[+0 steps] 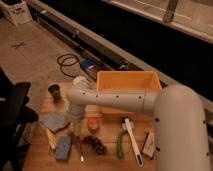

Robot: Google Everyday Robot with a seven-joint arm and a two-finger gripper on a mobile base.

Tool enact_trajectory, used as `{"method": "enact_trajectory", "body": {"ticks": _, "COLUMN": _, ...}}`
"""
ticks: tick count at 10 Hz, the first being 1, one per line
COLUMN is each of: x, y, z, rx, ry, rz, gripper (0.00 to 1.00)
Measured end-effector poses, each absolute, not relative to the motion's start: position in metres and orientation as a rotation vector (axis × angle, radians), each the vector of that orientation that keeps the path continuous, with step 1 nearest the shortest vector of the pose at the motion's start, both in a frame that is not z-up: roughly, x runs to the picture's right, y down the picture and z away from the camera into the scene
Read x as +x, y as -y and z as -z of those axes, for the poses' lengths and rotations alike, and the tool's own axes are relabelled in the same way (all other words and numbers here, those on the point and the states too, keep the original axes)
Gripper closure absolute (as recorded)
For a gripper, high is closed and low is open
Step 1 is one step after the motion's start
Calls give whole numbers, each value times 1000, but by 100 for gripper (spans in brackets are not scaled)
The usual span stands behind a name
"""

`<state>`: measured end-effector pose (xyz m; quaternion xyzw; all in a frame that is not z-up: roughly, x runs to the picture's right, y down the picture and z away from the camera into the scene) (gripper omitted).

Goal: Place fork in paper cup

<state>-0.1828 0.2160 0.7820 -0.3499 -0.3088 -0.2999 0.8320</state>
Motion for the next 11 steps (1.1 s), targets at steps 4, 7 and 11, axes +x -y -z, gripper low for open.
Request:
{"method": "enact_trajectory", "body": {"ticks": 4, "x": -169, "y": -225, "z": -802, "rx": -782, "ry": 643, "rz": 604, "gripper": 35}}
{"method": "enact_trajectory", "body": {"ticks": 7, "x": -144, "y": -230, "z": -817, "rx": -809, "ry": 619, "rz": 551, "gripper": 39}}
{"method": "enact_trajectory", "body": {"ticks": 11, "x": -142, "y": -236, "z": -822, "rx": -821, "ry": 642, "rz": 539, "gripper": 75}}
